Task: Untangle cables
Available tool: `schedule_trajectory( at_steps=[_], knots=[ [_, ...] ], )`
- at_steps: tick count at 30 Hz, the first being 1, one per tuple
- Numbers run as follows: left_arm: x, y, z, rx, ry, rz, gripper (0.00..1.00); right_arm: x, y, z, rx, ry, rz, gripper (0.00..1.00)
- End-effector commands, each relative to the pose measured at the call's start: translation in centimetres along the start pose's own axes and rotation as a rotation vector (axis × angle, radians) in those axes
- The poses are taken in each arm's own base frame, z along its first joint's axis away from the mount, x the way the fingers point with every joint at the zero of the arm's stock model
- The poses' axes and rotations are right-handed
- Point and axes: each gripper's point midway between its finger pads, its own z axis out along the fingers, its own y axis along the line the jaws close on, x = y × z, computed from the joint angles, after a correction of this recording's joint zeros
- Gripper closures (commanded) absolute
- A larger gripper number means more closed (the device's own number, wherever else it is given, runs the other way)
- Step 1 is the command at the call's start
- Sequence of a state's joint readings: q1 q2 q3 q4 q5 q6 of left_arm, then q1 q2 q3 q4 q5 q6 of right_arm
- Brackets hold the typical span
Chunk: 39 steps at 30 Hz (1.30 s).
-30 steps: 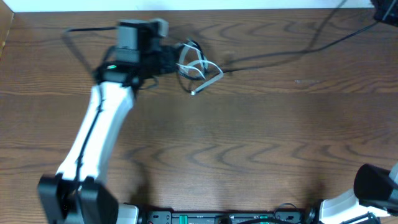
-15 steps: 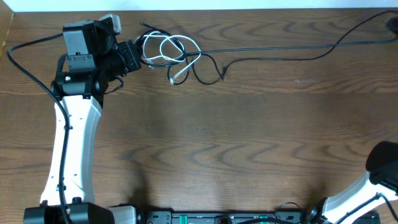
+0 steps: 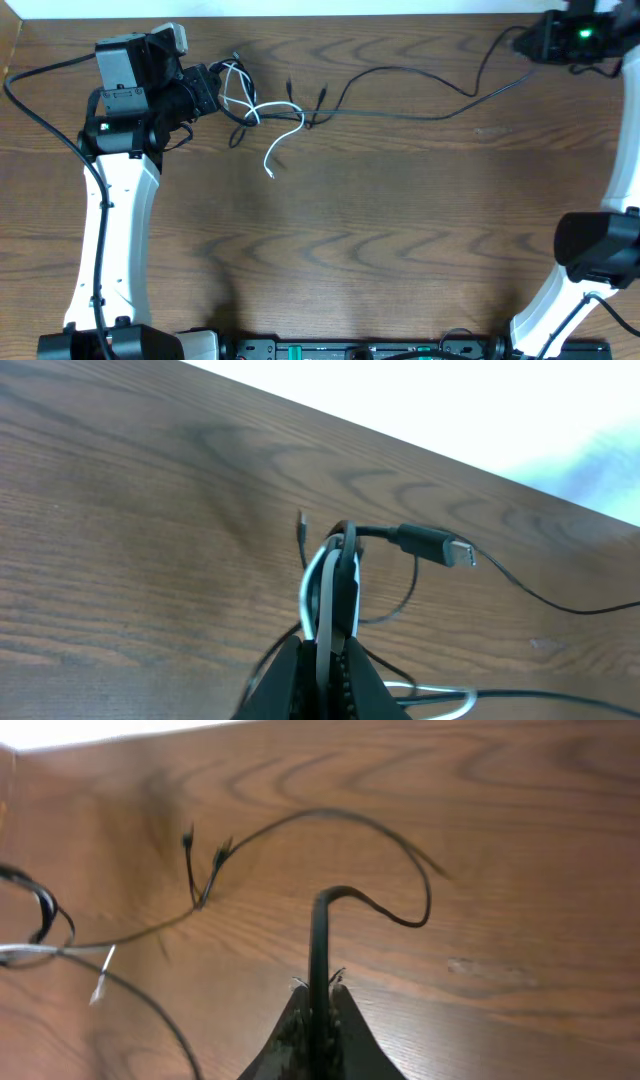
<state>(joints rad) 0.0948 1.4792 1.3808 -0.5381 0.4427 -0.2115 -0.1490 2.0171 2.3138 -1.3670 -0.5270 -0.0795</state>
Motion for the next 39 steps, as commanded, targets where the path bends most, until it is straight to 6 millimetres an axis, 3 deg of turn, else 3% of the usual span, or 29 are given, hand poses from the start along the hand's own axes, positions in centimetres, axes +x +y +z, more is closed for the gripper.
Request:
schedule_trajectory(
  at_steps=[1,2,4,7,18,28,39],
  knots=[
    [-0.5,-0.5,-0.3,0.026,-0.012,0.017,0.93,0.5,1.1,1.1,0.037,0.034,-0.093,0.75],
    [-0.5,-0.6,-0.3,0.029,-0.012,0.018,0.93,0.6,1.6,1.4,0.03,0.039,-0.112,0.52],
    [-0.5,-0.9,-0.3,0.051,-0.01,0.019,0.93,0.7,2.9,1.9,0.015,0.045,-0.14,0.2],
    [-0.6,-1.5,-0.4,0.084,-0.012,0.025,0.93,0.6,3.8,2.3,0.003,0.043,-0.166,0.06],
    [-1.4,-4.2,-1.1,0.226,-0.032,0.02,0.92,1.2,6.9,3.3,-0.052,0.061,-0.287,0.04],
    [-4.6,-9.6,-4.0,0.502,-0.129,0.007,0.93,0.9,8.0,3.4,-0.1,0.044,-0.304,0.05],
    [-7.8,-12.4,-6.6,0.665,-0.202,-0.112,0.93,0.3,11.8,4.2,-0.188,0.002,-0.378,0.06]
  ],
)
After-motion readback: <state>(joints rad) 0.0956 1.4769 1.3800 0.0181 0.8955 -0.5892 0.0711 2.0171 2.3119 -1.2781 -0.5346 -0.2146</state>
